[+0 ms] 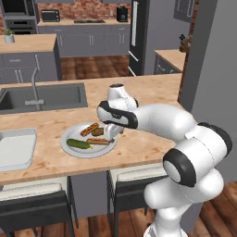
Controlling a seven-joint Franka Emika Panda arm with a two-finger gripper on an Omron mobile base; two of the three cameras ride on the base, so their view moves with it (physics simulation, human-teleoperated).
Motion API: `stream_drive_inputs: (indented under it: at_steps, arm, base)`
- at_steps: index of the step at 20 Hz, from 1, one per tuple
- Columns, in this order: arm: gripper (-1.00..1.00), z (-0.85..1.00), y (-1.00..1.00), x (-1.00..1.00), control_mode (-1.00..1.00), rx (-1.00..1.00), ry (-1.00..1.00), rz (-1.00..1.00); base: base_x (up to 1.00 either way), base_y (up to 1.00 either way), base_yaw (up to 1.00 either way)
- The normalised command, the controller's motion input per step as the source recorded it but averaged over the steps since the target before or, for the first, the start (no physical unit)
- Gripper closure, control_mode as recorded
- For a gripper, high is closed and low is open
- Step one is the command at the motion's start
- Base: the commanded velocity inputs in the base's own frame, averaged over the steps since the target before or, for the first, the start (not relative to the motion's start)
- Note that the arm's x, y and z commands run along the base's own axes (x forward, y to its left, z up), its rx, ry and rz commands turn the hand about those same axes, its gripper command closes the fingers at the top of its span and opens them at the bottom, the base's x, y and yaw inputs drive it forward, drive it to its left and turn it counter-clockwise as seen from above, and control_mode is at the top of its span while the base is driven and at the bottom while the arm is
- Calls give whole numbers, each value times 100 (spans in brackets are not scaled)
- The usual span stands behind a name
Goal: Place one cooked food and one vegetable from the large plate to each tupperware container.
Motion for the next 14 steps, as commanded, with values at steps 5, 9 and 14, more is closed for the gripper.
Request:
stream_drive_inputs:
  at_steps: [5,9,14]
  arm:
    - [-100,-33,42,25,-100,-5,4,2]
    - [-100,-21,0,6,-100,0,-1,0]
    - [-100,-45,0,37,-100,0,0,1]
  base:
    - [0,0,0]
    - [0,0,0]
    - [0,0,0]
